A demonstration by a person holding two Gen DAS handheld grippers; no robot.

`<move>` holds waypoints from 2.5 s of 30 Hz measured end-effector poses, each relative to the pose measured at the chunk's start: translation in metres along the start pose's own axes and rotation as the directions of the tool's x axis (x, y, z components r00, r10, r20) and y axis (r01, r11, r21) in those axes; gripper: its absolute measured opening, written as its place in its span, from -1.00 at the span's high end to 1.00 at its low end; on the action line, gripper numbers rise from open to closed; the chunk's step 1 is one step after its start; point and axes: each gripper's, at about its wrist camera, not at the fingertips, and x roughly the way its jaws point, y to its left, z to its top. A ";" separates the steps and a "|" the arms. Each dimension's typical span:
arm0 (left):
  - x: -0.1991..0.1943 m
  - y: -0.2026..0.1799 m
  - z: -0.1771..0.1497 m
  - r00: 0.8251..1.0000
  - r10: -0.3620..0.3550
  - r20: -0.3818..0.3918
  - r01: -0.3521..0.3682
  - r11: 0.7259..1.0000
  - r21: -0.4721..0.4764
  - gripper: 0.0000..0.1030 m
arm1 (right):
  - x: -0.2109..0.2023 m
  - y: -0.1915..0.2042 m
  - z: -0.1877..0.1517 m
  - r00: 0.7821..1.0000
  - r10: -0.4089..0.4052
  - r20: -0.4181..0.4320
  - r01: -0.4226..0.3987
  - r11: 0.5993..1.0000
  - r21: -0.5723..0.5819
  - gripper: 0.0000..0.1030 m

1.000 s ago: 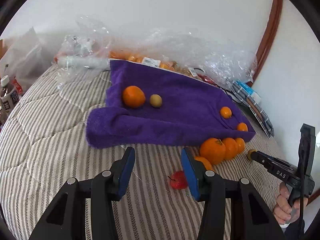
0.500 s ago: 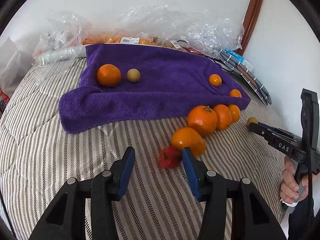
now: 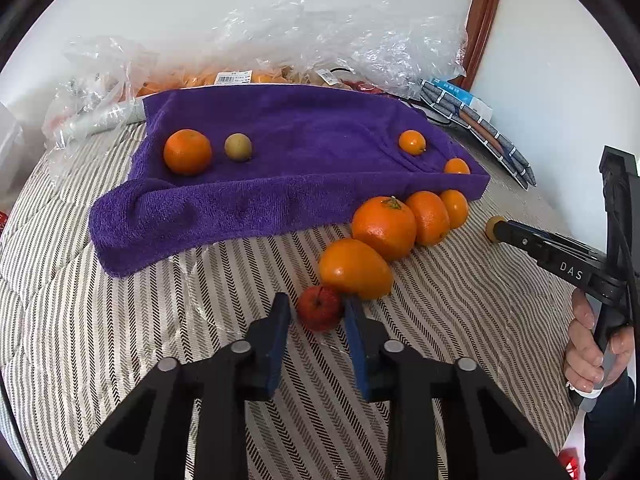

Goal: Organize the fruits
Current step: 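Grasp the red tomato with the left gripper while the right gripper holds the yellow fruit, then carry the tomato and yellow fruit over the purple towel with both grippers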

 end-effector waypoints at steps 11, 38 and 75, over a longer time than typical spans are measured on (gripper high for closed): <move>-0.021 0.022 -0.004 0.994 0.021 0.111 -0.007 0.993 -0.118 0.56 | -0.007 -0.008 -0.001 0.999 0.014 0.033 -0.016 0.999 0.048 0.55; -0.030 0.039 -0.006 0.984 0.061 0.169 -0.025 0.977 -0.209 0.56 | -0.016 -0.018 -0.002 0.996 0.046 0.081 -0.053 0.994 0.092 0.48; 0.006 0.074 0.069 0.966 0.161 0.203 -0.105 0.959 -0.262 0.56 | 0.047 -0.003 0.098 0.993 0.035 0.110 -0.037 0.999 0.015 0.48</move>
